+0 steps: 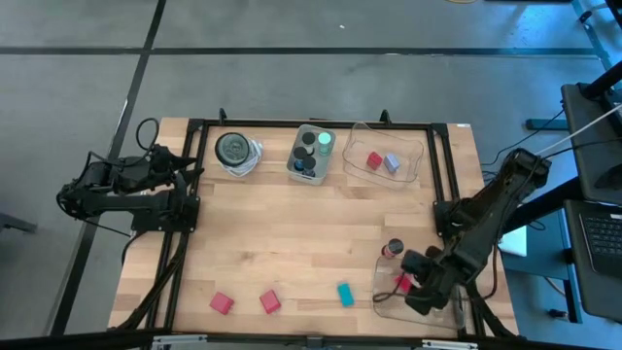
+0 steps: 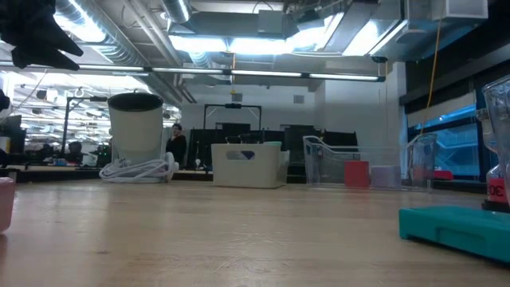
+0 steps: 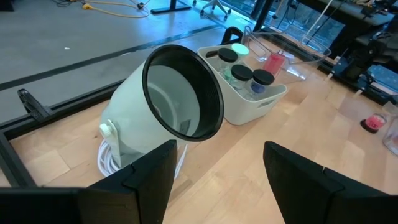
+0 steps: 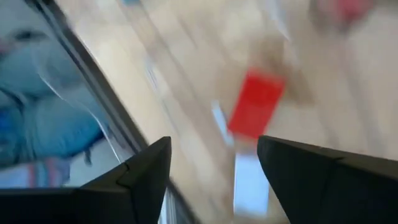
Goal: Pick & Place Office items
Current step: Put the blue digital timer into the bottom transparent bin
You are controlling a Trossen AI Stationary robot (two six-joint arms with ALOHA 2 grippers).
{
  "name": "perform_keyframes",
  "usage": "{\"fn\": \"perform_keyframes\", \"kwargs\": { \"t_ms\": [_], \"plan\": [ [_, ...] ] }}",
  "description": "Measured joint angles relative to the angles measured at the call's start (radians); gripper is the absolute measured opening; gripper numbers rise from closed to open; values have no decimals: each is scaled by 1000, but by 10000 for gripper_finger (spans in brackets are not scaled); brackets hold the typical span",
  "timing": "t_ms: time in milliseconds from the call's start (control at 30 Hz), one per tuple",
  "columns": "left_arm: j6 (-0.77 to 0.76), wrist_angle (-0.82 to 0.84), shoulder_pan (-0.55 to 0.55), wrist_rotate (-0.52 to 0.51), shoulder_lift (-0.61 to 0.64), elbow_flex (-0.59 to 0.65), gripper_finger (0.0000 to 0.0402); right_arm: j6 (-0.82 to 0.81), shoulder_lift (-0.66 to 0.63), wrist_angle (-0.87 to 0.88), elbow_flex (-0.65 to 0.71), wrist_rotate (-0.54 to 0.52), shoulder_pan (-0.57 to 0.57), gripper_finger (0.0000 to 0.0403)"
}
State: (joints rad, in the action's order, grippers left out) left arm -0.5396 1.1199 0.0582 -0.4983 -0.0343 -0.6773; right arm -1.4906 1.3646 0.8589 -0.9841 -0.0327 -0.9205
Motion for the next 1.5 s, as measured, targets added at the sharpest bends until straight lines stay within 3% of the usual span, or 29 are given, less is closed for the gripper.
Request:
{"fn": "perform_keyframes", "kwargs": {
  "t_ms": [167,367,600,800,967,1033,1200,1367,1500],
  "plan": [
    [2,0,0,46,0,0,237,208,-30,-25,-26,-145,83,240],
    [2,0,0,74,0,0,237,550,-30,-204,-37,-168,208,240],
    [3,0,0,74,0,0,237,864,-28,-370,-37,-135,328,240],
    [3,0,0,74,0,0,237,910,21,-395,-37,-53,415,255],
    [3,0,0,74,0,0,237,1046,93,-457,-37,36,443,285],
    [3,0,0,74,0,0,237,1032,127,-506,-37,38,454,292],
    [3,0,0,74,0,0,237,731,219,-588,-37,119,506,296],
    [3,0,0,74,0,0,237,837,278,-607,-37,208,509,291],
    [3,0,0,74,0,0,237,612,310,-663,-37,249,528,291]
  ]
}}
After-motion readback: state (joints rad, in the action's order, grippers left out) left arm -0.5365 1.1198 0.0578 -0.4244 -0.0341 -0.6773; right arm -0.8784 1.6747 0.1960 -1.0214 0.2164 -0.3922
